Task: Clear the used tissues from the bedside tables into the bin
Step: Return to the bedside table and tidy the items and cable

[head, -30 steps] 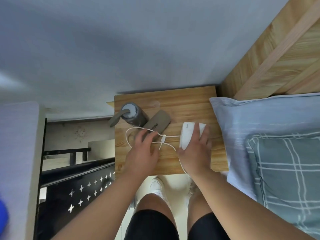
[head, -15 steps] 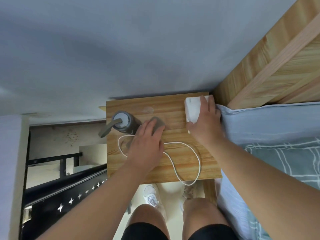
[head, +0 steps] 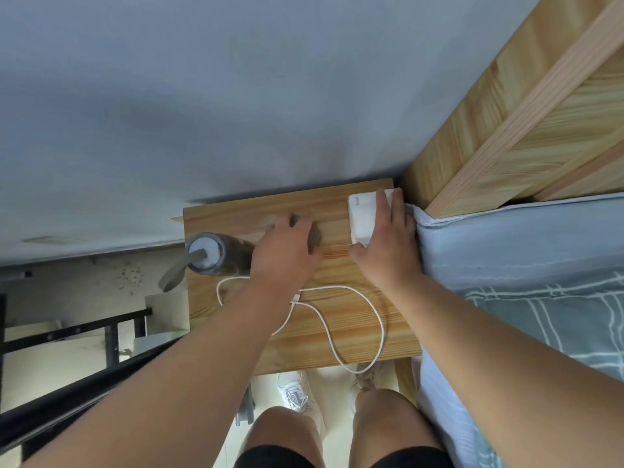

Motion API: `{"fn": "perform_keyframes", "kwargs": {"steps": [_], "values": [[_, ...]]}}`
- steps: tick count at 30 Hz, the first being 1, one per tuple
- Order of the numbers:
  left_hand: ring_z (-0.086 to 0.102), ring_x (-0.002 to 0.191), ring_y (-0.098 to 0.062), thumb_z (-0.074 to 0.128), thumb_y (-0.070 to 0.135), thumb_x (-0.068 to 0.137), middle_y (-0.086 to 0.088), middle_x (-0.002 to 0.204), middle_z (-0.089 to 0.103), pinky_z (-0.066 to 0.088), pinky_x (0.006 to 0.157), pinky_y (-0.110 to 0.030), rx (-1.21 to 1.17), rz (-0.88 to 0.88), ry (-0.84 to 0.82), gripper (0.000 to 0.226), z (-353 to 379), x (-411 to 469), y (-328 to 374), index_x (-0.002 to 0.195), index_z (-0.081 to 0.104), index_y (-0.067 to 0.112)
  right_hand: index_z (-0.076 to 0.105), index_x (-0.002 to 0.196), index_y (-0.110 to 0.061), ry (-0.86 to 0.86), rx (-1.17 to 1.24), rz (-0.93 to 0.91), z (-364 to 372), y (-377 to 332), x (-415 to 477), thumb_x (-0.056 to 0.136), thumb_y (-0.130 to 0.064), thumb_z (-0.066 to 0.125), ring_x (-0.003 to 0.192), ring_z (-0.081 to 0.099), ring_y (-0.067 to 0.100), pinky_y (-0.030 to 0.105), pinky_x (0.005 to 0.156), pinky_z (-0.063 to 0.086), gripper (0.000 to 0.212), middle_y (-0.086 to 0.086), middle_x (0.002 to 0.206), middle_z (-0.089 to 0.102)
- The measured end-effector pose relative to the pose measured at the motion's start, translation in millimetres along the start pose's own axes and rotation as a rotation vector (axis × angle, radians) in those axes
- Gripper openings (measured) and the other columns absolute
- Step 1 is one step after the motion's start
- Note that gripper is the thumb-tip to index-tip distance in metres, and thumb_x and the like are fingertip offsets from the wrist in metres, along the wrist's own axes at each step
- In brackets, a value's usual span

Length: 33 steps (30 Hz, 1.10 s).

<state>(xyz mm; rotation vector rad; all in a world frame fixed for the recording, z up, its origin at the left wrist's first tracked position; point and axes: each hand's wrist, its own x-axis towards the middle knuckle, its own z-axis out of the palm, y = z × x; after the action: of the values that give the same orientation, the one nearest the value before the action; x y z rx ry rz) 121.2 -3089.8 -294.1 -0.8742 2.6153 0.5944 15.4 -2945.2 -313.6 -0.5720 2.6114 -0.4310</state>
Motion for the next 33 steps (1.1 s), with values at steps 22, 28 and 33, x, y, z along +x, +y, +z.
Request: {"fn": "perform_keyframes", "kwargs": {"steps": [22,28,33], "values": [[0.068,0.108,-0.022,0.081,0.037,0.087,0.01,0.111,0.068,0.044,0.08,-0.028,-0.739,-0.407,0.267,0.045,20,77,42,0.125,0.061,0.026,0.027,0.16,-0.01,0.056,0.059,-0.035,-2,-5,32,0.088,-0.022,0.069,0.148,0.028,0.041,0.045,0.123,0.024,0.084,0.017,0.171,0.014],[0.069,0.117,-0.017,0.076,0.031,0.093,0.006,0.128,0.074,0.053,0.096,-0.032,-0.794,-0.316,0.255,0.045,15,43,29,0.135,0.064,0.024,0.026,0.16,-0.008,0.031,0.028,-0.037,-11,-11,31,0.087,-0.029,0.072,0.148,0.027,0.043,0.048,0.124,0.022,0.089,0.02,0.169,0.018],[0.069,0.09,-0.002,0.073,0.039,0.091,0.017,0.1,0.075,0.059,0.087,-0.03,-0.921,-0.233,0.223,0.021,25,-34,13,0.111,0.072,0.042,0.046,0.149,-0.003,0.112,0.05,-0.145,-26,-25,8,0.092,-0.027,0.068,0.143,0.039,0.04,0.051,0.121,0.029,0.066,0.022,0.151,0.048]]}}
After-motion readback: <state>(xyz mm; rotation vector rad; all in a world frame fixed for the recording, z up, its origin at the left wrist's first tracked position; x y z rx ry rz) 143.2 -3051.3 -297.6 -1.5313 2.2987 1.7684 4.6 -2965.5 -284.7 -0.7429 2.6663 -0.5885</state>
